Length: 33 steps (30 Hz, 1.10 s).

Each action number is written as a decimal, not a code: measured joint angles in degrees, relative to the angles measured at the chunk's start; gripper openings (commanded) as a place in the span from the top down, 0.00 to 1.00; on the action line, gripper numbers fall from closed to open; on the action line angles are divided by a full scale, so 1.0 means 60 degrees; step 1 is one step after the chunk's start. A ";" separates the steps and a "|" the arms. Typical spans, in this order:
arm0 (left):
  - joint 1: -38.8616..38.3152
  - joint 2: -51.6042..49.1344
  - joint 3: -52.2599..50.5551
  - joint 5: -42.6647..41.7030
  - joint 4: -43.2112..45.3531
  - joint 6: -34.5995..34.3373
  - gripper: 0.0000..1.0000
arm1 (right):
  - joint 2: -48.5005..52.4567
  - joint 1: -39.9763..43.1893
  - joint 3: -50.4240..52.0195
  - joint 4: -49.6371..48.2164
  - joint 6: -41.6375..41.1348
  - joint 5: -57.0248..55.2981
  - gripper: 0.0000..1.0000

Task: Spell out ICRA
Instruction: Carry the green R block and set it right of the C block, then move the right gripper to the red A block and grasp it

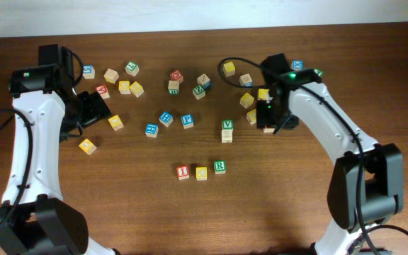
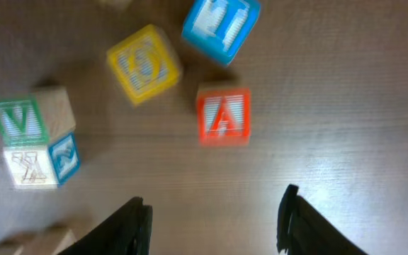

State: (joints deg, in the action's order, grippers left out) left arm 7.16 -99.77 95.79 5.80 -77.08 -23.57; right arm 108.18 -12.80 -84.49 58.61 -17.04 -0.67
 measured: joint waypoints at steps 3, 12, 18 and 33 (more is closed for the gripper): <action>0.0000 0.0000 0.0000 0.0004 -0.0004 0.0000 0.01 | 0.0000 0.0277 0.0754 -0.1173 0.0798 0.0007 0.50; 0.0000 0.0000 0.0000 0.0000 -0.0007 0.0000 0.01 | 0.1020 0.0277 0.1180 -0.2499 0.1209 -0.0084 0.58; 0.0000 0.0000 0.0000 0.0004 -0.0007 0.0000 0.01 | 0.1067 0.0277 0.1195 -0.2572 0.1322 -0.0106 0.69; 0.0000 0.0000 0.0000 0.0004 -0.0015 0.0000 0.01 | -0.0984 -0.0044 0.1060 0.0907 0.1089 0.2313 0.74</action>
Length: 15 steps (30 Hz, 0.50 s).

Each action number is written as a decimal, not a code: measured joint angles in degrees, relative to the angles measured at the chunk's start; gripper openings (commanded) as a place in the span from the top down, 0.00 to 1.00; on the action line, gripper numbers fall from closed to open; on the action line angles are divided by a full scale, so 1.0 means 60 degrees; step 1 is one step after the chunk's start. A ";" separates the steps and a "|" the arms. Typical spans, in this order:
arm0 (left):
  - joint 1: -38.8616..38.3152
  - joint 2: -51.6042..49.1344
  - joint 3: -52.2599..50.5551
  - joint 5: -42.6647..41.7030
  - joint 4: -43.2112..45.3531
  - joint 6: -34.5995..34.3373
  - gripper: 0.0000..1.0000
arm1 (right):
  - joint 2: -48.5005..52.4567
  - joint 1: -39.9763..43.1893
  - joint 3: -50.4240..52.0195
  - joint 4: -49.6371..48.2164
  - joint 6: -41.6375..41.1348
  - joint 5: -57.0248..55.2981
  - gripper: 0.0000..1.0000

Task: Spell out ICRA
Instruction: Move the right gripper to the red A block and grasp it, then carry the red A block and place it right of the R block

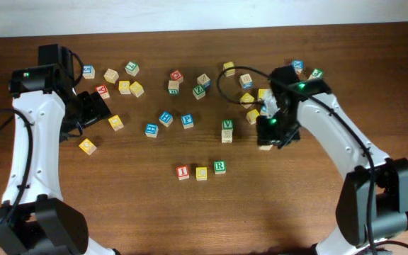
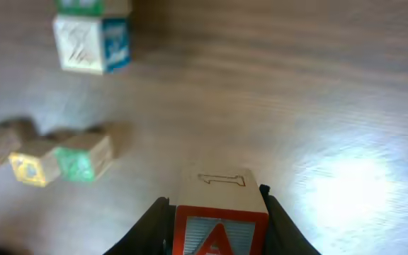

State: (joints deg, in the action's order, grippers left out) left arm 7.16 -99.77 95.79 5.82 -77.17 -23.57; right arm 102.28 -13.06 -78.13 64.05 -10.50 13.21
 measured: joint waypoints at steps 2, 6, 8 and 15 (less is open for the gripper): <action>0.0000 0.0000 0.0000 -0.0004 0.0007 0.0000 0.01 | 0.0011 -0.0867 0.0412 -0.0280 -0.0299 0.0135 0.74; 0.0000 0.0000 0.0000 -0.0004 -0.0007 0.0000 0.01 | 0.0000 -0.2295 0.1847 -0.2208 -0.1840 -0.0299 0.74; 0.0000 0.0000 0.0000 -0.0004 0.0004 0.0000 0.01 | -0.0004 -0.2532 0.2138 -0.2743 -0.2452 -0.0641 0.74; 0.0000 0.0000 0.0000 0.0000 0.0004 0.0000 0.01 | 0.0036 -0.2820 0.2575 -0.3432 -0.3038 -0.1169 0.74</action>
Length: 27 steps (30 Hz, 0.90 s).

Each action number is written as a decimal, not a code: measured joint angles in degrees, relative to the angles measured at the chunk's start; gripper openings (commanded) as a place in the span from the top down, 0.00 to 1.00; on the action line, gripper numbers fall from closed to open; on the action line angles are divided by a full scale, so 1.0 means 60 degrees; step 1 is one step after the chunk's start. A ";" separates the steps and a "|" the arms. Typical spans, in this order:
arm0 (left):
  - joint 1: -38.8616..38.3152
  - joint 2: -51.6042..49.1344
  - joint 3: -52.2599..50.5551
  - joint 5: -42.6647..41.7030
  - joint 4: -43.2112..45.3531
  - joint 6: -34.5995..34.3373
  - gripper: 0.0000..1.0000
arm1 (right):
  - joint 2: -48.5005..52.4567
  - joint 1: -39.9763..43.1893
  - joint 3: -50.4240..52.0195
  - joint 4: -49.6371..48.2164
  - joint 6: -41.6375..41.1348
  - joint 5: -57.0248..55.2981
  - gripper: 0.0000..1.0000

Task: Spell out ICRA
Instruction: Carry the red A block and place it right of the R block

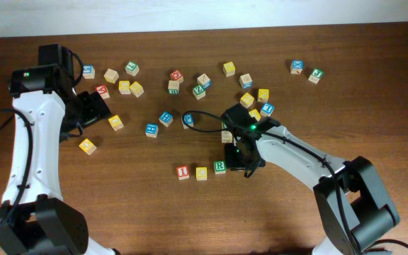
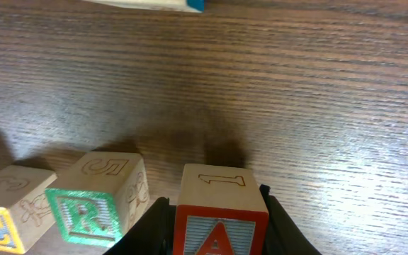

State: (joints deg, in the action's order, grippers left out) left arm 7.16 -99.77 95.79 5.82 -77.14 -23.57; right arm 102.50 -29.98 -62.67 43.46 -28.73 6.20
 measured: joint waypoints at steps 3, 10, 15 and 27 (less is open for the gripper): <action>0.0000 0.0000 0.0000 -0.0004 0.0004 0.0000 0.01 | 0.0175 -0.0022 0.0004 -0.0004 -0.0007 -0.0062 0.74; 0.0000 0.0000 0.0000 -0.0004 0.0000 0.0000 0.01 | 0.0233 -0.0328 0.0004 -0.0004 -0.0007 -0.0062 0.68; 0.0000 0.0000 0.0000 -0.0004 0.0000 0.0000 0.01 | 0.0233 -0.0328 0.0004 -0.0004 -0.0007 -0.0066 0.65; 0.0000 0.0000 0.0000 -0.0004 0.0004 0.0000 0.01 | 0.0233 -0.0328 0.0004 -0.0047 0.0255 -0.0178 0.67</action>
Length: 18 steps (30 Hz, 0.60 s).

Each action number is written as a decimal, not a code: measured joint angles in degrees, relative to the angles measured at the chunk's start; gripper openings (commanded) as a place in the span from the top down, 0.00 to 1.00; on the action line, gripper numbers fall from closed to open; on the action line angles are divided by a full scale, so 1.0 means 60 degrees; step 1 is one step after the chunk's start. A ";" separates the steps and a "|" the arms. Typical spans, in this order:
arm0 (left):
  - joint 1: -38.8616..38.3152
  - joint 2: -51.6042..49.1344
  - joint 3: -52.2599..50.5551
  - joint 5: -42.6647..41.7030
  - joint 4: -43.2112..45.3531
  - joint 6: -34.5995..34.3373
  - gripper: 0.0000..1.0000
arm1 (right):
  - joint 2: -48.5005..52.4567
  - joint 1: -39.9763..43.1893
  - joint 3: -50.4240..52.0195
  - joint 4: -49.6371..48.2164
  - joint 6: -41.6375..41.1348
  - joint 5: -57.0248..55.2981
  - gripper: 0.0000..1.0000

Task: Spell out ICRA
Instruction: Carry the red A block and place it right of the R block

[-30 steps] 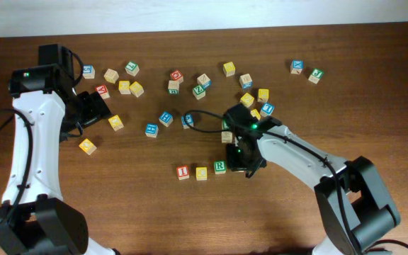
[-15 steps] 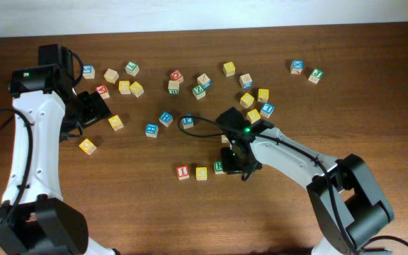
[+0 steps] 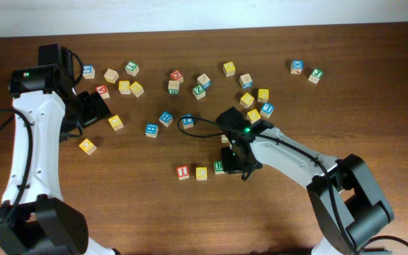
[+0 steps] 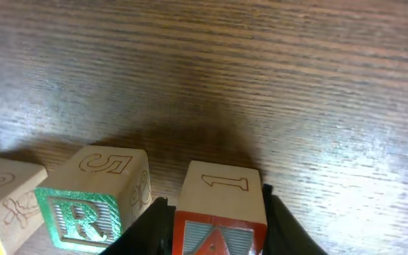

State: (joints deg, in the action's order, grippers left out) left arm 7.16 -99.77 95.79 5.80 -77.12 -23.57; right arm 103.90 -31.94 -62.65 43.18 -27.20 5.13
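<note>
A row of blocks lies on the table: red I (image 3: pixel 183 172), yellow C (image 3: pixel 201 173), green R (image 3: pixel 219 167). In the right wrist view the green R block (image 4: pixel 94 195) sits just left of the red A block (image 4: pixel 219 212), which my right gripper (image 4: pixel 217 230) is shut on, with a narrow gap between them. In the overhead view the right gripper (image 3: pixel 239 161) hides the A block, right of the R. My left gripper (image 3: pixel 91 110) hovers at the far left; its jaw state is unclear.
Many loose letter blocks lie scattered across the far half of the table, among them a stacked V block (image 3: pixel 227 136) just behind the right gripper and a yellow block (image 3: pixel 87 146) near the left arm.
My right gripper with the A block has come slightly closer to the R block and lower toward the table. The left arm has not moved.
My right gripper stood open over the red A block among the loose blocks at the right. Then it was shut on the A, lifted off the table. Then it held the A beside the R at the row's right end, where it is now lower.
</note>
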 measured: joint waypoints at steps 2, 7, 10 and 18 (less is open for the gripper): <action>0.0000 0.0000 0.0000 0.0004 0.0000 0.0000 0.01 | 0.0000 0.0000 0.0000 0.0000 0.0076 0.0000 0.67; 0.0000 0.0000 0.0000 0.0004 -0.0004 0.0000 0.01 | 0.0000 0.0000 0.0000 -0.0102 0.0149 0.0004 0.60; 0.0000 0.0000 0.0000 0.0004 0.0000 0.0000 0.01 | 0.0015 0.0025 -0.0091 0.0044 0.0215 -0.0040 0.59; 0.0000 0.0000 0.0000 0.0000 -0.0022 0.0000 0.01 | 0.0084 0.1155 -0.1657 0.1596 0.0543 -0.0106 0.58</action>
State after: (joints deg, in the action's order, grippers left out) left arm 7.16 -99.77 95.79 5.80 -77.25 -23.57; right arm 104.40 -25.02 -72.60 52.75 -23.94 4.49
